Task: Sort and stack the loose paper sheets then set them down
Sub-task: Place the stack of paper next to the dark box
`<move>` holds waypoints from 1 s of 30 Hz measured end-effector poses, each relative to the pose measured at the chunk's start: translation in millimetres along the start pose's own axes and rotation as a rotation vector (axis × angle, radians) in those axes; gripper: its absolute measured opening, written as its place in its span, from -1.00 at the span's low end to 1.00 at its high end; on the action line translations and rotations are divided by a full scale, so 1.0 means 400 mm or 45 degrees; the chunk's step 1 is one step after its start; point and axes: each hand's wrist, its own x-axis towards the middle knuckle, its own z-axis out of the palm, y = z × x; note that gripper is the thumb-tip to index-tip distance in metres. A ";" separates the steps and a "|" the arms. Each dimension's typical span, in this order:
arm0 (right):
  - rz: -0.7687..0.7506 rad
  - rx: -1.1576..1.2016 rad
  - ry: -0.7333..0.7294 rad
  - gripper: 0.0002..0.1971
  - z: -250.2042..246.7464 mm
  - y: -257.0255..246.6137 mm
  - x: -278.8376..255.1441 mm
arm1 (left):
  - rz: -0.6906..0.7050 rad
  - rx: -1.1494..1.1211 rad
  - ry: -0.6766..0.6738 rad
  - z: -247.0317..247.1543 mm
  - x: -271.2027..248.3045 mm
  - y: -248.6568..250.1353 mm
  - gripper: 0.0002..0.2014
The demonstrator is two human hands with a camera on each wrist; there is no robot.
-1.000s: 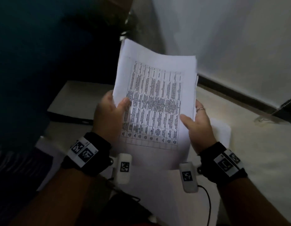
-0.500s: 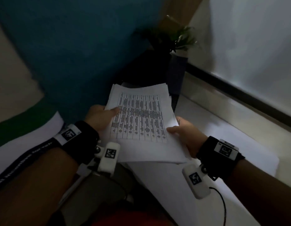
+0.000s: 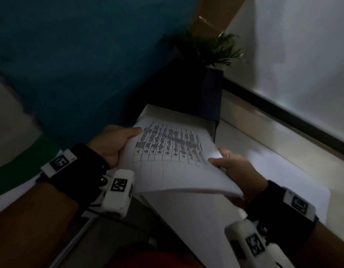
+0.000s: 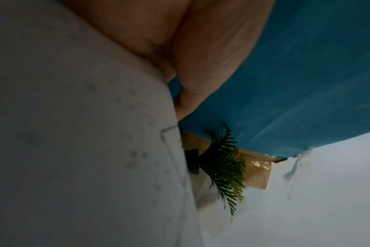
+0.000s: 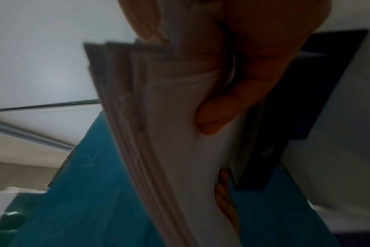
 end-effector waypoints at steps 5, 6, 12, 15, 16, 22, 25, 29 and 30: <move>-0.096 -0.126 0.221 -0.75 0.027 -0.083 0.095 | 0.032 0.046 -0.162 0.001 0.043 0.006 -0.79; -0.084 -0.131 0.253 -0.61 0.032 -0.085 0.119 | 0.044 0.087 -0.171 -0.003 0.045 0.003 -0.80; -0.132 -0.057 0.312 -0.76 0.066 -0.114 0.192 | 0.289 0.109 0.068 0.025 0.100 0.013 -0.83; -0.050 -0.054 0.251 -0.60 0.043 -0.099 0.191 | 0.395 0.205 0.128 0.052 0.134 0.022 -0.91; -0.032 -0.076 0.249 -0.55 0.033 -0.091 0.193 | 0.444 0.274 0.162 0.060 0.147 0.022 -0.91; -0.203 -0.724 0.332 -0.70 0.026 -0.101 0.218 | 0.467 0.559 0.183 0.110 0.201 0.025 -0.71; -0.233 -0.942 0.339 -0.77 0.024 -0.105 0.229 | 0.442 0.598 0.119 0.112 0.198 0.035 -0.51; -0.212 -1.054 0.241 -0.75 0.024 -0.089 0.221 | 0.530 0.836 0.224 0.089 0.197 -0.001 -0.50; -0.213 -1.095 0.208 -0.74 0.032 -0.088 0.223 | 0.533 0.887 0.244 0.087 0.200 -0.012 -0.50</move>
